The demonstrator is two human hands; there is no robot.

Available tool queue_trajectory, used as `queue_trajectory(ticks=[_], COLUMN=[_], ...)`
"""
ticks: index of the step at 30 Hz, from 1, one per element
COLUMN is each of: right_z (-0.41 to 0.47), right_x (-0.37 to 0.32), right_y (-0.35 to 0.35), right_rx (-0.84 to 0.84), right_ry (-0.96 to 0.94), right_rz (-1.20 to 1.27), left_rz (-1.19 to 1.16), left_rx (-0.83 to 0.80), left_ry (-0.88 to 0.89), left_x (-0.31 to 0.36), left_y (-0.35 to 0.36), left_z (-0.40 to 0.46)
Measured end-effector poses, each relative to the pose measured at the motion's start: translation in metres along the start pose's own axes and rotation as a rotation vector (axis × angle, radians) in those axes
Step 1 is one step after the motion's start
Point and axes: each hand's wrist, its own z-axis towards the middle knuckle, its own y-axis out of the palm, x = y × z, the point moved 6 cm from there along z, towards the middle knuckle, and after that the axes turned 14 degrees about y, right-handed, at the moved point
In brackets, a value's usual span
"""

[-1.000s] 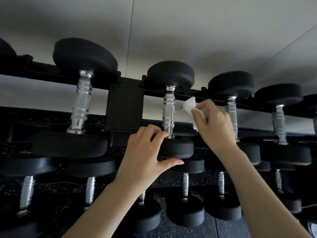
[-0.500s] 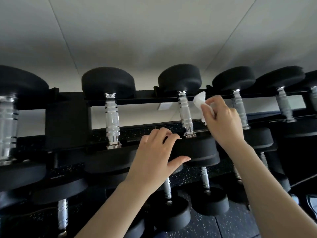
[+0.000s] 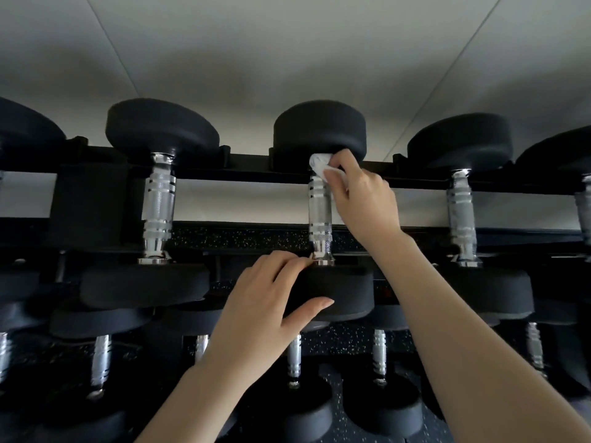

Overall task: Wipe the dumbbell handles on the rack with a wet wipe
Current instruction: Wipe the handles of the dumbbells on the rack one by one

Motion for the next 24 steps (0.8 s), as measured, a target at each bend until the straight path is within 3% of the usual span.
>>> queue_trajectory(ticks=[6, 11, 16, 20, 24], right_z=[-0.005, -0.005, 0.000, 0.005, -0.002], right_x=[0.003, 0.008, -0.001, -0.002, -0.004], right_y=[-0.001, -0.002, 0.003, 0.000, -0.004], right_rx=[0.114, 0.206, 0.044, -0.001, -0.233], right_ry=[0.133, 0.243, 0.317, 0.335, 0.259], right_rz=[0.177, 0.169, 0.663, 0.549, 0.359], left_rz=[-0.003, -0.042, -0.069, -0.074, -0.087], left_rx=[0.033, 0.061, 0.072, 0.081, 0.084], left_ry=[-0.052, -0.071, -0.074, -0.062, -0.056], left_x=[0.004, 0.003, 0.001, 0.001, 0.000], left_y=[0.002, 0.003, 0.005, 0.004, 0.004], left_z=[-0.005, -0.005, -0.006, -0.006, -0.006])
